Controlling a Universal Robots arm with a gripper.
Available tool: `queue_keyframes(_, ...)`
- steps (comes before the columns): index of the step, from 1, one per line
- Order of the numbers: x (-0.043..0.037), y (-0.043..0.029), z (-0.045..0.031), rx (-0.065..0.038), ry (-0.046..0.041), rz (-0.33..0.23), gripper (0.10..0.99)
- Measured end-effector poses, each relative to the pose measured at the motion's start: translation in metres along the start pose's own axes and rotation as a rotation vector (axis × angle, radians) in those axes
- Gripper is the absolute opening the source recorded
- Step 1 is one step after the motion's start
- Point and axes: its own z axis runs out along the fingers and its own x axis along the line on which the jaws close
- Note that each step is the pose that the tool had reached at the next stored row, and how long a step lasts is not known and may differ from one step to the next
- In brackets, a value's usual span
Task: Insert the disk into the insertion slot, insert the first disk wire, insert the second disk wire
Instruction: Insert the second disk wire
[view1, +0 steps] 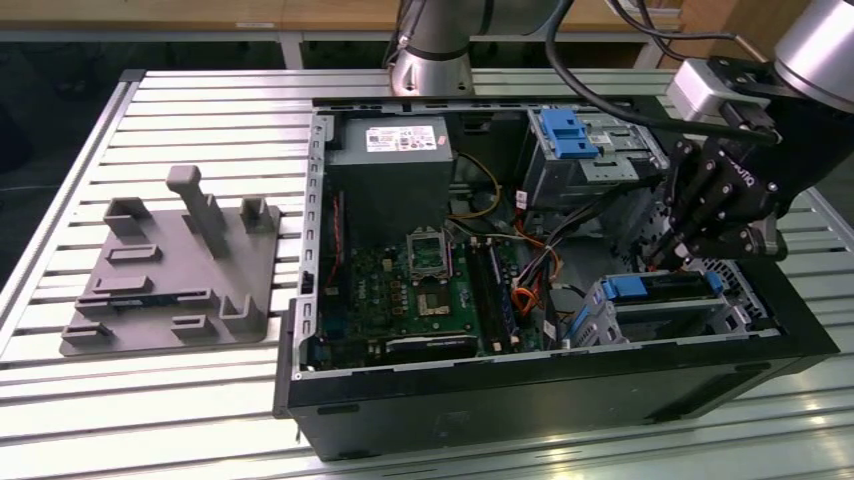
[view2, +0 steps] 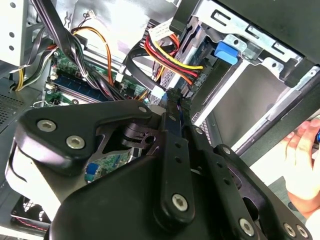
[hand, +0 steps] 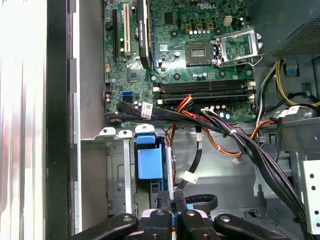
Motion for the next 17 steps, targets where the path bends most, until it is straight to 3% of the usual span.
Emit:
queue_keyframes(5, 0.0015, -0.0003, 0.0001, 0.000, -0.0011, 0.000, 0.145)
queue_keyframes(17, 0.0082, -0.0021, 0.0004, -0.001, -0.0142, -0.002, 0.145)
